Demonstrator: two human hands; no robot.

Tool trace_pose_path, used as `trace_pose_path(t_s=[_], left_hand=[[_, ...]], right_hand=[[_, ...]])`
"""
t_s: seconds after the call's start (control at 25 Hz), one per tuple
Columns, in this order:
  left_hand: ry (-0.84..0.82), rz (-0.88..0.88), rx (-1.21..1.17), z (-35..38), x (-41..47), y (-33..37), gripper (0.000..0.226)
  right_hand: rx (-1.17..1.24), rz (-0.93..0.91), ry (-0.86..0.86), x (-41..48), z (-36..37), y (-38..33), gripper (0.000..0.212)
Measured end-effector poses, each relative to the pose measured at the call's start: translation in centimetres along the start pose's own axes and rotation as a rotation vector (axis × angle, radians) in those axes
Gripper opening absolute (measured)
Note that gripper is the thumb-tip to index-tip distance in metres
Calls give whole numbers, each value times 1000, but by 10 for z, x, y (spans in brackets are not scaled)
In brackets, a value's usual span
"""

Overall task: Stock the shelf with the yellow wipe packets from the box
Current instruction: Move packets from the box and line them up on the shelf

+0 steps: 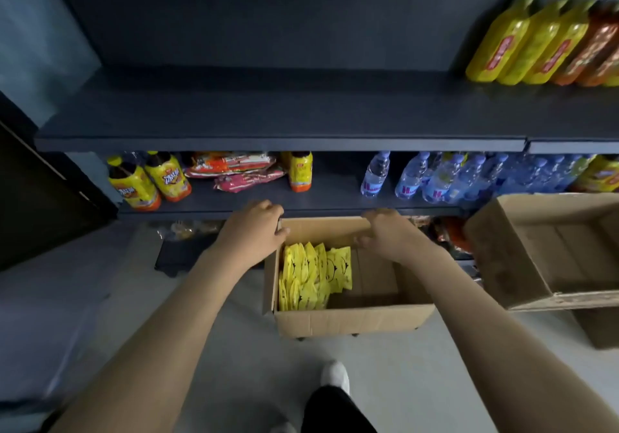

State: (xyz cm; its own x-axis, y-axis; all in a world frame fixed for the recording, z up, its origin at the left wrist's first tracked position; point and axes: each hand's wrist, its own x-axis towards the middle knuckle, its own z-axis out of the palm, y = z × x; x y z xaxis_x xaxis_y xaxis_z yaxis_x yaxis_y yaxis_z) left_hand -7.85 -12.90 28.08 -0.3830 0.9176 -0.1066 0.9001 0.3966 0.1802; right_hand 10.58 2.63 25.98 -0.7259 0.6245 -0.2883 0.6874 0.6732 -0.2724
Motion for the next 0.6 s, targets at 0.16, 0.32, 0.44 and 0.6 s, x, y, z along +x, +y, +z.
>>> trace_pose_path(t_s=[0.16,0.32,0.44,0.6], left_hand=[[-119,-40,-43,67,23,-9,40],[-259,-182,-159,154,54,-18,36],[-292,-307,-273,216,72,-20,34],[-323,-424,-415,278,95,-17,33]], right_hand=[[28,-10,-151,38,67,28,40],[31,21,-327,96,146,66,35],[44,49,-395,125,193,86,40],[107,82,-466,156,250,110,36]])
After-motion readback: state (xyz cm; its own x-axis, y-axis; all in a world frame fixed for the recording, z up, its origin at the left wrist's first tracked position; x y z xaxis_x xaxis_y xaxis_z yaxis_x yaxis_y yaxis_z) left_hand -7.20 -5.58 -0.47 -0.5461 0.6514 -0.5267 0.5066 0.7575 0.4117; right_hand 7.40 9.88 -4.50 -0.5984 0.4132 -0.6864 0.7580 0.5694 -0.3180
